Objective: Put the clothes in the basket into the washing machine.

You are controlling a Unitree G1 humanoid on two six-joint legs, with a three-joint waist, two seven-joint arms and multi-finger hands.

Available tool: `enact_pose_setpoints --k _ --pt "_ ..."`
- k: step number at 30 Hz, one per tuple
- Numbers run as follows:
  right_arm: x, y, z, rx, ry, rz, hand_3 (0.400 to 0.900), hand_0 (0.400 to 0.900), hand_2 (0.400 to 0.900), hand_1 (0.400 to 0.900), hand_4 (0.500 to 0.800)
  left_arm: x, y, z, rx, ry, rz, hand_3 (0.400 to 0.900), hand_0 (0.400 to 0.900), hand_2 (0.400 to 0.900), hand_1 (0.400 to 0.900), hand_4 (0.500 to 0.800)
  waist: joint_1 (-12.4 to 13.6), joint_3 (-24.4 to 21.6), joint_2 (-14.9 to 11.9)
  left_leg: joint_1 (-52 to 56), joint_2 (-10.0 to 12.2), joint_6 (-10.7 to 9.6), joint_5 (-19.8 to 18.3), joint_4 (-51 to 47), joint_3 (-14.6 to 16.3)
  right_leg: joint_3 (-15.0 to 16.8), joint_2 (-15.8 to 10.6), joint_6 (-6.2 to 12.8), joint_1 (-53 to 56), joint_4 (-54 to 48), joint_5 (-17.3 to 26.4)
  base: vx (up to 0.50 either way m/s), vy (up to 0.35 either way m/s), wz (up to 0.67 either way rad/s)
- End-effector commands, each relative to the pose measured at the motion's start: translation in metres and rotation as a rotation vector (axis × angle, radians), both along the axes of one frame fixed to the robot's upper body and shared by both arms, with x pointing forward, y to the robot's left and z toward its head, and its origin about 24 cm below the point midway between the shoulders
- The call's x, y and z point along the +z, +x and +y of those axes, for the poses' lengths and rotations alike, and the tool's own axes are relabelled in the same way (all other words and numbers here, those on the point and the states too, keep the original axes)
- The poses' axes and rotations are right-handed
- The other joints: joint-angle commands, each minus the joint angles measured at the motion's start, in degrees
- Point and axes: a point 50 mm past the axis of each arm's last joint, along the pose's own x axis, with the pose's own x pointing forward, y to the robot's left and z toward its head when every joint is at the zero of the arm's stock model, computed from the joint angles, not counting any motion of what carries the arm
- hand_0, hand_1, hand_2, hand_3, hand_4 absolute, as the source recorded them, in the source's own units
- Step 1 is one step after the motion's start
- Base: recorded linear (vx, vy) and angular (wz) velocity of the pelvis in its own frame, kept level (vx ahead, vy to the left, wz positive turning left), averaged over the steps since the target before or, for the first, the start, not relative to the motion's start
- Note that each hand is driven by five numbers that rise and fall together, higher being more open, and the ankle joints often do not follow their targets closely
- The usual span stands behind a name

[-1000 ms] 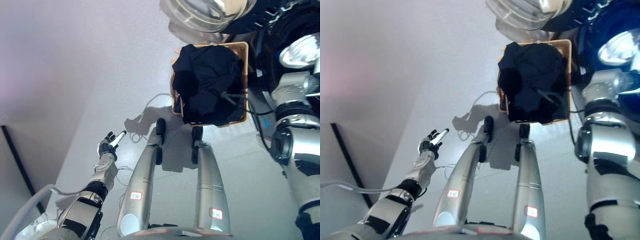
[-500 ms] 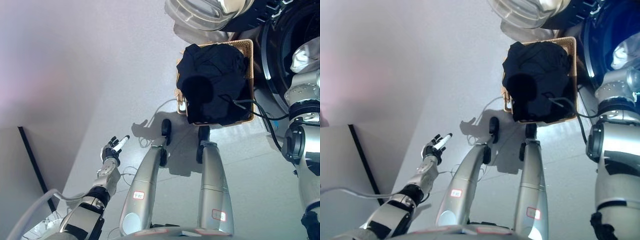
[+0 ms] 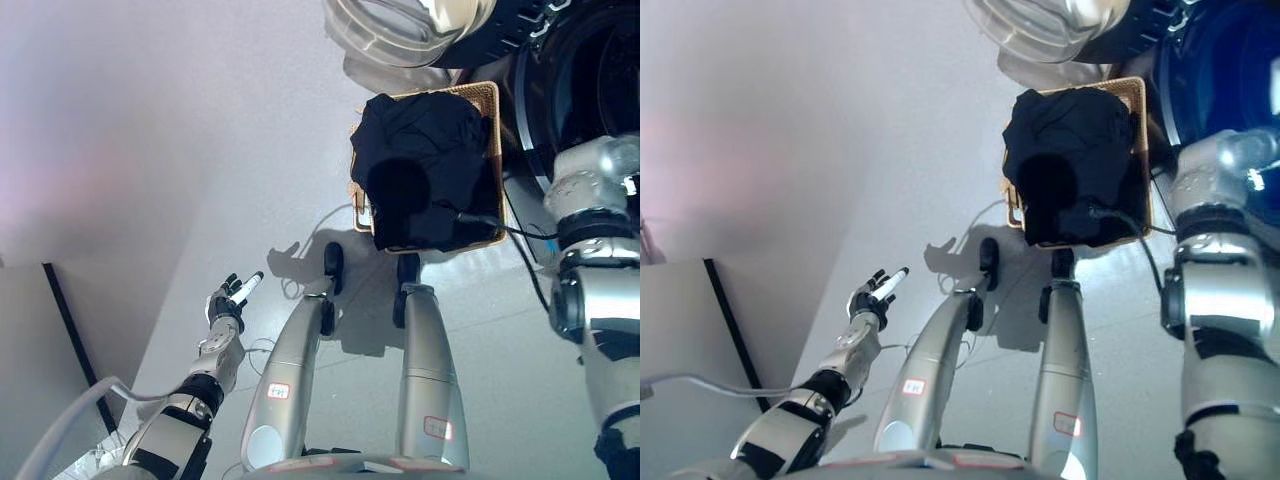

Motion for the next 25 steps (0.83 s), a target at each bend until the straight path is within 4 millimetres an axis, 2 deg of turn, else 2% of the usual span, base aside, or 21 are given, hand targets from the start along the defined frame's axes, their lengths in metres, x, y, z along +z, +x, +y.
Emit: enact_pose_setpoints --k 1,2,3,4,7,9,10,11,12,13,14,15,16,18,21,25 --pt "-0.027 -0.007 0.027 0.070 -0.122 -0.030 0.900 0.900 0.900 0.900 0.800 -0.021 -0.028 0.024 0.125 0.042 0.115 0.900 0.900 0.900 0.900 0.800 -3.17 -0.58 -0.42 2.03 -0.72 0.10 -6.17 -1.32 1.17 -0.77 3.51 1.74 3.25 -6.21 -0.16 0.02 0.084 -0.15" --pt "-0.063 -0.012 0.043 0.133 -0.136 0.049 0.900 0.900 0.900 0.900 0.800 -0.025 -0.032 0.024 0.139 0.031 0.143 0.900 0.900 0.900 0.900 0.800 -3.95 -0.50 -1.17 4.11 -0.60 0.20 -6.20 -2.51 0.86 -1.13 3.65 1.94 5.61 -8.10 0.28 0.03 0.097 -0.17" --pt "-0.082 -0.016 0.054 0.187 -0.154 0.093 0.900 0.900 0.900 0.900 0.800 -0.028 -0.035 0.023 0.138 0.026 0.158 0.900 0.900 0.900 0.900 0.800 -4.30 -0.95 -1.68 4.93 -0.55 0.28 -5.92 -3.11 0.81 -1.18 3.71 2.11 6.65 -9.25 0.94 0.03 0.074 -0.13" --pt "-0.084 -0.017 0.055 0.188 -0.153 0.097 0.900 0.900 0.900 0.900 0.800 -0.029 -0.036 0.023 0.138 0.027 0.162 0.900 0.900 0.900 0.900 0.800 -4.32 -0.89 -1.70 5.38 -0.51 0.28 -5.82 -3.41 0.74 -1.24 3.75 2.11 7.15 -9.63 1.07 0.03 0.062 -0.11" --pt "-0.147 -0.036 0.075 0.342 -0.144 0.273 0.900 0.900 0.900 0.900 0.800 -0.040 -0.050 0.022 0.123 0.020 0.221 0.900 0.900 0.900 0.900 0.800 -5.05 -1.64 -3.10 11.02 -0.44 0.52 -5.64 -6.40 0.31 -1.38 3.98 2.68 13.51 -14.13 2.27 0.06 0.099 -0.14" --pt "-0.192 -0.054 0.077 0.392 -0.100 0.423 0.900 0.900 0.900 0.900 0.800 -0.048 -0.062 0.025 0.121 0.010 0.268 0.900 0.900 0.900 0.900 0.800 -5.24 -2.42 -3.98 16.55 -0.49 0.65 -5.56 -9.16 -0.15 -1.64 4.11 3.26 19.66 -18.11 3.17 0.11 0.143 -0.11" --pt "-0.225 -0.071 0.072 0.422 -0.118 0.596 0.900 0.900 0.900 0.900 0.800 -0.054 -0.073 0.030 0.104 0.022 0.307 0.900 0.900 0.900 0.900 0.800 -5.01 -3.73 -4.74 21.46 -0.49 0.69 -5.50 -11.67 -0.43 -1.90 4.12 3.75 25.07 -21.53 4.00 0.10 0.134 -0.08" --pt "-0.225 -0.071 0.072 0.423 -0.118 0.596 0.900 0.900 0.900 0.900 0.800 -0.054 -0.073 0.031 0.104 0.022 0.307 0.900 0.900 0.900 0.900 0.800 -5.08 -3.15 -4.71 22.40 -0.44 0.69 -5.36 -12.15 -0.50 -1.96 4.17 3.75 26.05 -22.07 4.18 0.10 0.125 -0.05" --pt "-0.243 -0.082 0.070 0.445 -0.149 0.705 0.900 0.900 0.900 0.900 0.800 -0.056 -0.079 0.035 0.109 0.028 0.320 0.900 0.900 0.900 0.900 0.800 -4.90 -3.92 -5.27 25.28 -0.34 0.63 -5.16 -13.86 -0.61 -2.22 4.22 4.12 29.44 -24.41 4.81 0.08 0.099 -0.01" --pt "-0.274 -0.105 0.067 0.510 -0.224 0.923 0.900 0.900 0.900 0.900 0.800 -0.060 -0.090 0.044 0.081 0.060 0.360 0.900 0.900 0.900 0.900 0.800 -4.57 -5.28 -6.30 31.00 -0.20 0.49 -4.71 -17.43 -0.99 -2.69 4.38 4.73 35.29 -28.39 5.88 0.09 0.131 0.00" --pt "-0.289 -0.119 0.065 0.542 -0.258 1.038 0.900 0.900 0.900 0.900 0.800 -0.062 -0.094 0.046 0.052 0.083 0.381 0.900 0.900 0.900 0.900 0.800 -4.36 -6.42 -6.69 32.81 -0.08 0.50 -4.37 -18.85 -1.21 -2.89 4.32 4.97 37.56 -30.46 6.38 0.06 0.093 0.01" --pt "-0.289 -0.118 0.065 0.543 -0.258 1.038 0.900 0.900 0.900 0.900 0.800 -0.062 -0.094 0.047 0.053 0.083 0.381 0.900 0.900 0.900 0.900 0.800 -4.40 -6.15 -6.68 33.26 -0.06 0.50 -4.29 -19.10 -1.26 -2.93 4.34 4.97 38.05 -30.76 6.48 0.04 0.086 0.03" --pt "-0.323 -0.155 0.060 0.623 -0.343 1.331 0.900 0.900 0.900 0.900 0.800 -0.067 -0.108 0.051 -0.032 0.145 0.449 0.900 0.900 0.900 0.900 0.800 -3.90 -8.14 -7.48 37.40 0.35 0.43 -3.70 -22.29 -1.76 -3.49 4.26 5.34 42.45 -34.59 7.27 0.02 0.082 0.02" --pt "-0.343 -0.182 0.060 0.671 -0.322 1.485 0.900 0.900 0.900 0.900 0.800 -0.073 -0.123 0.056 -0.082 0.187 0.522 0.900 0.900 0.900 0.900 0.800 -3.59 -10.45 -8.10 40.79 0.65 0.29 -2.94 -25.41 -1.66 -3.71 4.24 5.55 45.77 -37.84 8.37 0.03 0.085 0.00" --pt "-0.363 -0.222 0.060 0.703 -0.193 1.634 0.900 0.900 0.900 0.900 0.800 -0.077 -0.137 0.060 -0.038 0.170 0.569 0.900 0.900 0.900 0.900 0.800 -3.20 -13.71 -8.58 45.74 1.36 -0.25 -1.54 -30.60 -1.37 -4.01 4.41 5.71 50.27 -42.14 9.51 0.04 0.059 0.00" --pt "-0.376 -0.265 0.057 0.687 -0.021 1.751 0.900 0.900 0.900 0.900 0.800 -0.085 -0.159 0.060 -0.012 0.134 0.647 0.900 0.900 0.900 0.900 0.800 -3.01 -16.78 -9.04 49.38 1.46 -0.07 -3.03 -30.60 -0.80 -4.01 4.25 5.96 55.27 -46.08 10.15 0.04 0.048 -0.01"
